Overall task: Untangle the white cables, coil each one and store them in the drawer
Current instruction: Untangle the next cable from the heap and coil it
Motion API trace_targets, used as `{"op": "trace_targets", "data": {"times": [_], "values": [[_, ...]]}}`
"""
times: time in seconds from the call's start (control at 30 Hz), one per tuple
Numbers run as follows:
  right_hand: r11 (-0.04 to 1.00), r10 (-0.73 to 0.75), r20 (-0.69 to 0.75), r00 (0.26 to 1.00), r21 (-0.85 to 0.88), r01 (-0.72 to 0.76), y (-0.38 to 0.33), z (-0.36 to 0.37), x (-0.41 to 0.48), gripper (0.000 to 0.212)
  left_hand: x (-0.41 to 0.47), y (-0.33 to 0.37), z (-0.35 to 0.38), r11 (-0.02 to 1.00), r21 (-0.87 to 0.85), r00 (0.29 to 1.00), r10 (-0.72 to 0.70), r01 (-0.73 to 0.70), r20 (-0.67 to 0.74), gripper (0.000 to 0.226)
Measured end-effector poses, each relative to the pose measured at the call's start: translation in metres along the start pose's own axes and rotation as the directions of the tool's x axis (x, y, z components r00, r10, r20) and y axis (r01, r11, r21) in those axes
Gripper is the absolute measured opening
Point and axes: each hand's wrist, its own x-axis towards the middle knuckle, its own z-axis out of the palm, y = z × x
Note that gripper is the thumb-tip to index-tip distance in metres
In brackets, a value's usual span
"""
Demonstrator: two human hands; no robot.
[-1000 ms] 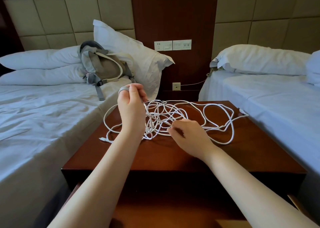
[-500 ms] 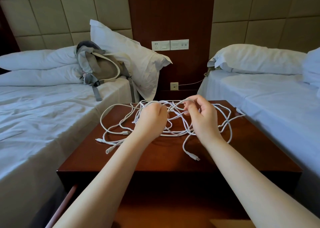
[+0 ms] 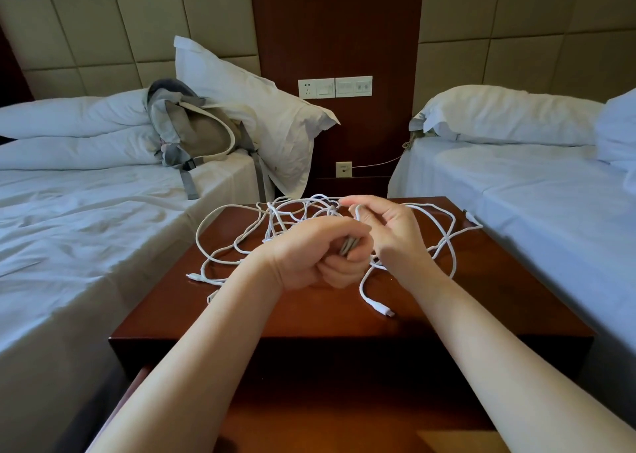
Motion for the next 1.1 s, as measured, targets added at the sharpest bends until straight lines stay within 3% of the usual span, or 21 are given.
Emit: {"op": "trace_targets", "data": {"times": [0.07,0.13,0.2,0.27,0.37,0.47,0.67,0.83,0.97,1.03,1.1], "values": [[0.988,0.153,0.061,0.986,-0.04,-0.151,0.006,0.01,0.002,0.057,0.0,0.002,0.002,0.993,-0.099,0.997,0.072,-0.071,0.014,0.038],[0.959,0.267,0.076,0.961,-0.119,-0.257,0.014,0.021,0.003,0.068,0.001,0.004,0.003,0.966,-0.197,0.986,0.168,-0.168,-0.014,0.04],[0.946,0.156,0.099,0.983,-0.301,-0.12,0.015,0.026,-0.003,0.047,0.002,0.006,0.001,0.919,-0.271,0.957,0.265,-0.288,-0.119,0.042],[0.937,-0.005,0.118,0.993,-0.347,0.046,0.012,0.023,-0.009,0.028,0.003,0.009,-0.002,0.856,-0.285,0.895,0.368,-0.432,-0.251,0.04],[0.94,0.002,0.16,0.987,-0.337,0.053,0.008,0.023,-0.012,0.023,0.001,0.012,-0.004,0.779,-0.286,0.802,0.417,-0.557,-0.427,0.03],[0.92,0.113,0.189,0.975,-0.39,-0.031,0.01,0.027,-0.01,0.024,0.007,0.009,-0.003,0.767,-0.148,0.666,0.424,-0.625,-0.614,0.032],[0.932,0.018,0.091,0.996,-0.363,0.016,0.018,0.029,-0.006,0.029,0.012,0.012,0.003,0.657,0.114,0.354,0.535,-0.745,-0.767,0.036],[0.906,0.022,-0.006,1.0,-0.423,-0.022,0.02,0.033,-0.005,0.034,0.015,0.007,0.002,0.69,0.346,0.099,0.518,-0.636,-0.85,0.038],[0.954,0.093,-0.206,0.974,-0.26,-0.147,0.02,0.027,-0.006,0.035,0.01,0.011,-0.002,0.632,0.656,-0.122,0.675,-0.413,-0.728,0.032],[0.959,0.155,-0.315,0.936,-0.18,-0.219,0.024,0.01,-0.005,0.033,0.001,0.017,-0.016,0.621,0.699,-0.173,0.691,-0.354,-0.701,0.029],[0.954,0.167,-0.324,0.931,-0.187,-0.236,0.026,-0.001,-0.006,0.034,-0.006,0.016,-0.031,0.634,0.723,-0.146,0.716,-0.274,-0.683,0.032]]}}
